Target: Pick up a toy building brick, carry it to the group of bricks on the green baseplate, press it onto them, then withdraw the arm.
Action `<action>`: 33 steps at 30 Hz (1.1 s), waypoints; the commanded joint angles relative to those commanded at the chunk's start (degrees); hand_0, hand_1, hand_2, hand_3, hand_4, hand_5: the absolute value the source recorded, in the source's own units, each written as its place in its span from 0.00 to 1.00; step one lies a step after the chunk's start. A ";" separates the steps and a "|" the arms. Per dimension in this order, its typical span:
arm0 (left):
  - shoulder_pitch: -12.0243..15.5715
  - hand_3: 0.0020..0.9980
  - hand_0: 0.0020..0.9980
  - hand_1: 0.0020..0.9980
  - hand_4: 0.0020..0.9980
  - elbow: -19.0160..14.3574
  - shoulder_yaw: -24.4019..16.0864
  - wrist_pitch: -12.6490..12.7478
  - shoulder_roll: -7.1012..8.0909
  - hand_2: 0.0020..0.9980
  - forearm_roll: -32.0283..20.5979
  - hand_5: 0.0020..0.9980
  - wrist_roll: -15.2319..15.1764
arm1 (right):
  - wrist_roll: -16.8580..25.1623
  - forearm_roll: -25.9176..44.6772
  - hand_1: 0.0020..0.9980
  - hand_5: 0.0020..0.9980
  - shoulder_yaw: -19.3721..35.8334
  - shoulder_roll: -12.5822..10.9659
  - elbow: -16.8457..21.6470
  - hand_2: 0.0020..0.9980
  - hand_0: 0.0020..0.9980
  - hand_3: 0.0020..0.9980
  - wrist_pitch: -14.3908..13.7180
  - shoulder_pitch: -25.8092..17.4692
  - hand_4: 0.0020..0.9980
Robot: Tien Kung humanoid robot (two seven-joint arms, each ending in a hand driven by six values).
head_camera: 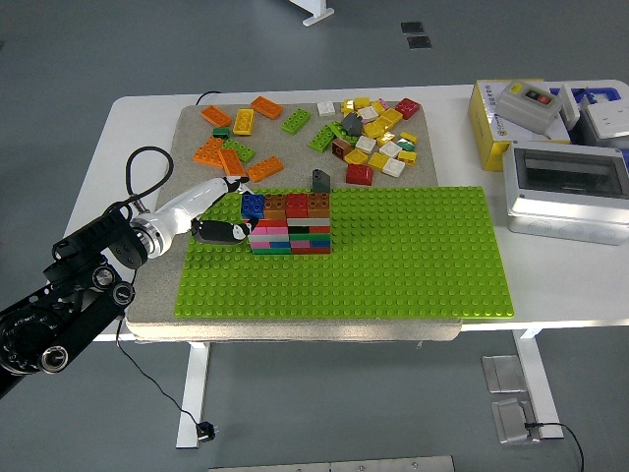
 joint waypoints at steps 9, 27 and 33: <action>-0.03 0.76 0.97 0.99 0.51 0.05 0.03 -0.13 -0.02 1.00 -0.04 0.31 0.04 | 0.04 -0.06 0.76 1.00 0.05 -0.04 0.00 0.81 0.78 0.81 0.02 0.02 0.57; -0.10 0.82 0.97 0.99 0.69 0.33 0.11 0.18 -0.12 1.00 -0.27 0.47 -0.53 | -0.06 -0.41 0.76 1.00 0.42 -0.02 0.00 0.81 0.79 0.81 0.02 0.09 0.58; -0.13 0.82 0.97 0.99 0.69 0.24 0.14 0.02 -0.09 1.00 -0.20 0.47 -0.49 | -0.13 -0.47 0.76 1.00 0.45 -0.06 0.00 0.81 0.79 0.81 0.02 0.14 0.58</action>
